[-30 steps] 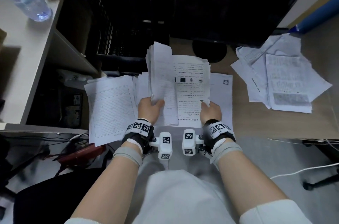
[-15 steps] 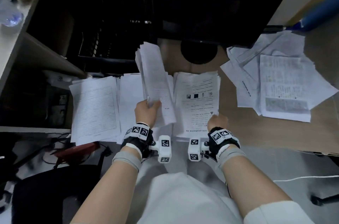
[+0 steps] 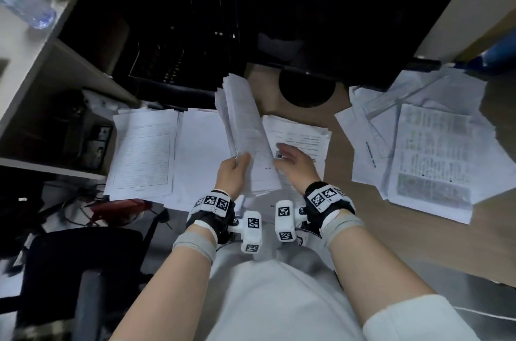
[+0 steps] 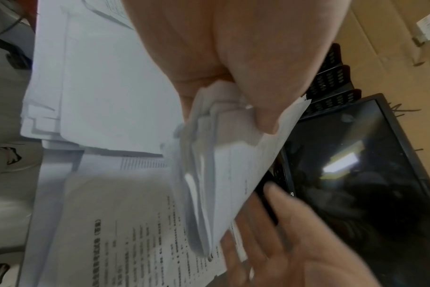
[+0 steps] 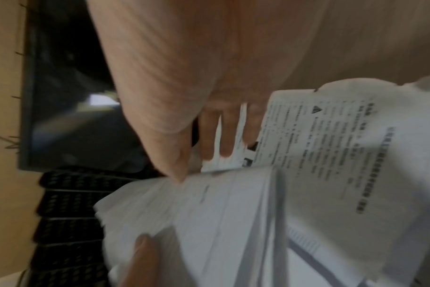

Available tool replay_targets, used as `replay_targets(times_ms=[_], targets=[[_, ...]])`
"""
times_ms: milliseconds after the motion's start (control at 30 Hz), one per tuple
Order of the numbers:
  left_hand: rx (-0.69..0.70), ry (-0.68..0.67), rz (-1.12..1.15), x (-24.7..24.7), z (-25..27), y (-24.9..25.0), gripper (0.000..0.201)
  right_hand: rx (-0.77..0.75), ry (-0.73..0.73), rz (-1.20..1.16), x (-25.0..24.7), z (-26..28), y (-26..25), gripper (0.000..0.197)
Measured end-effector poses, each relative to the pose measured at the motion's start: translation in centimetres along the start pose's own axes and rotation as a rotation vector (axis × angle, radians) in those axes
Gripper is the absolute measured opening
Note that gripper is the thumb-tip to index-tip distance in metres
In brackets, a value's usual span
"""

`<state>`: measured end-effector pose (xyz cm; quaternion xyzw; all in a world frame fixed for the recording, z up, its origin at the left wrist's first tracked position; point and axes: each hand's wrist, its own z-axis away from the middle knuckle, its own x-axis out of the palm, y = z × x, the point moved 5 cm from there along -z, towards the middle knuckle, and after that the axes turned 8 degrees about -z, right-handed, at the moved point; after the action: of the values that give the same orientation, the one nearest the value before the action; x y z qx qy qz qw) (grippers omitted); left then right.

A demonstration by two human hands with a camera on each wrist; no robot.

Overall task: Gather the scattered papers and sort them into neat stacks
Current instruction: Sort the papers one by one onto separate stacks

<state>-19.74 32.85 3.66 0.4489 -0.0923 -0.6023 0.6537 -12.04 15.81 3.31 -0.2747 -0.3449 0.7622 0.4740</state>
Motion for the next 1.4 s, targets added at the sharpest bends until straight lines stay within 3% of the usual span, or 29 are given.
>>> replay_targets(times_ms=[67,167,267,433,600,733,1100,1267,1400], targets=[[0.013,-0.051,0.072,0.5,1.2,1.5,0.058,-0.09,-0.129,0.006,1.1,0.3,-1.8,0.05],[-0.046,-0.09,0.203,0.3,2.1,2.8,0.043,-0.128,-0.229,0.02,2.1,0.9,-3.3,0.062],[-0.11,-0.054,0.288,-0.8,2.0,3.3,0.043,-0.12,-0.257,0.034,2.7,1.3,-4.4,0.079],[-0.084,-0.045,0.398,-3.0,1.7,4.0,0.036,-0.144,-0.305,0.047,4.5,2.0,-6.1,0.1],[-0.061,-0.092,0.456,-5.2,1.0,4.9,0.03,-0.166,-0.317,0.053,6.8,2.2,-8.3,0.104],[0.003,-0.147,0.393,-6.5,0.4,5.1,0.039,-0.177,-0.295,0.061,8.2,2.3,-9.1,0.106],[0.063,-0.143,0.426,-8.4,0.1,5.5,0.035,-0.2,-0.238,0.037,9.3,3.7,-11.0,0.069],[0.135,-0.093,0.291,-7.8,0.2,4.1,0.027,-0.133,-0.085,-0.093,8.1,4.0,-10.1,0.026],[0.076,0.002,0.293,-8.5,0.6,2.2,0.027,-0.094,0.069,-0.049,7.6,3.1,-7.7,0.019]])
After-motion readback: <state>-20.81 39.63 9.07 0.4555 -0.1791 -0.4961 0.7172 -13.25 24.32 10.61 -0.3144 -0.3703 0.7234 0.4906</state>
